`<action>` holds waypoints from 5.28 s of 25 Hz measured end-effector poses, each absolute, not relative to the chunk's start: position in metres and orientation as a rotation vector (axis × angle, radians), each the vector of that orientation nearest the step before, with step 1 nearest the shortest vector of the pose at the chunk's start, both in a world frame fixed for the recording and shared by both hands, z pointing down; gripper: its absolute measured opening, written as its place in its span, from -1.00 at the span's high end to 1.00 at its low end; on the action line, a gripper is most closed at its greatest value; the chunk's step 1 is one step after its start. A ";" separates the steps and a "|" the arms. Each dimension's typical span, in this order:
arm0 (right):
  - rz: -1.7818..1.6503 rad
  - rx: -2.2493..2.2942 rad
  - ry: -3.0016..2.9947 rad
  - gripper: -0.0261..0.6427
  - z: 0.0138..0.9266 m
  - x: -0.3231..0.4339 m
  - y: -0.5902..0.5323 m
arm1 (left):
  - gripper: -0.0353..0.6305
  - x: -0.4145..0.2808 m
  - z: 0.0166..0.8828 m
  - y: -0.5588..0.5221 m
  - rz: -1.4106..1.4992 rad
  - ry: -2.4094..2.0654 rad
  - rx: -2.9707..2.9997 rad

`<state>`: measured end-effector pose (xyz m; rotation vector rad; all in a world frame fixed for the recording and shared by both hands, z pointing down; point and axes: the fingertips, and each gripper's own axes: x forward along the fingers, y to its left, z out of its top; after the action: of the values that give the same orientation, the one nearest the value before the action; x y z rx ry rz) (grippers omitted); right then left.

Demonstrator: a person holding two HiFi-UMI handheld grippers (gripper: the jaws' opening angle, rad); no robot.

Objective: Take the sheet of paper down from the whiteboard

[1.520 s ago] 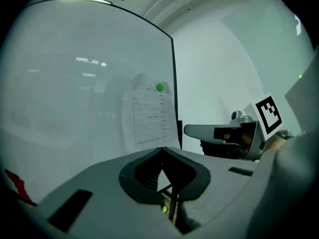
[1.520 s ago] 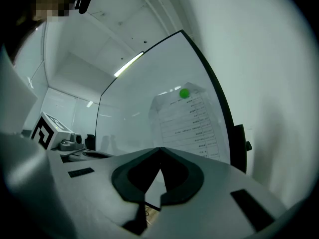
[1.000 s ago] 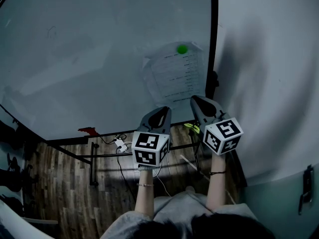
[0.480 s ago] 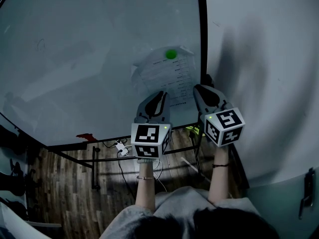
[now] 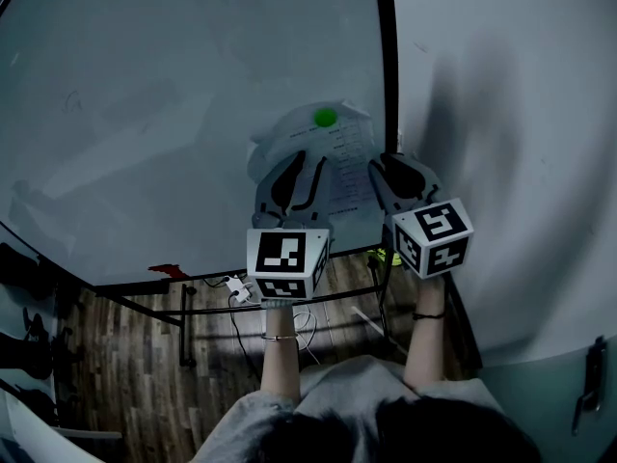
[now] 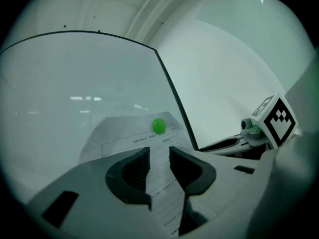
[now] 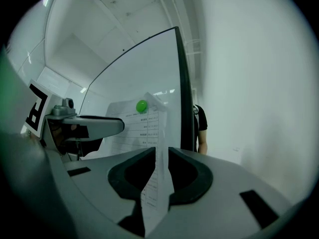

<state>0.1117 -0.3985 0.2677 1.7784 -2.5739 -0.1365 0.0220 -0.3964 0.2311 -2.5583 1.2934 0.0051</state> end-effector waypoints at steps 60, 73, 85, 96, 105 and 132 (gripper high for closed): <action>0.213 1.508 -2.754 0.92 0.295 0.085 -0.420 | 0.53 0.044 0.177 -0.417 -0.009 1.401 -2.282; 0.238 1.544 -2.728 0.92 0.314 0.093 -0.407 | 0.53 0.045 0.183 -0.415 0.012 1.406 -2.307; 0.206 1.569 -2.742 0.92 0.313 0.095 -0.389 | 0.53 0.040 0.184 -0.399 0.070 1.373 -2.344; 0.246 1.669 -2.686 0.92 0.334 0.098 -0.372 | 0.53 0.006 0.214 -0.377 0.122 1.420 -2.454; 0.300 1.717 -2.658 0.92 0.352 0.094 -0.364 | 0.57 -0.017 0.254 -0.366 0.047 1.441 -2.558; 0.336 1.790 -2.589 0.92 0.380 0.086 -0.357 | 0.82 -0.063 0.342 -0.355 -0.140 1.479 -2.769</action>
<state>0.0855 -0.3568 0.3801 1.7899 -2.5891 0.3356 -0.0632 -0.3553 0.3419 -2.7695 1.4789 -0.1403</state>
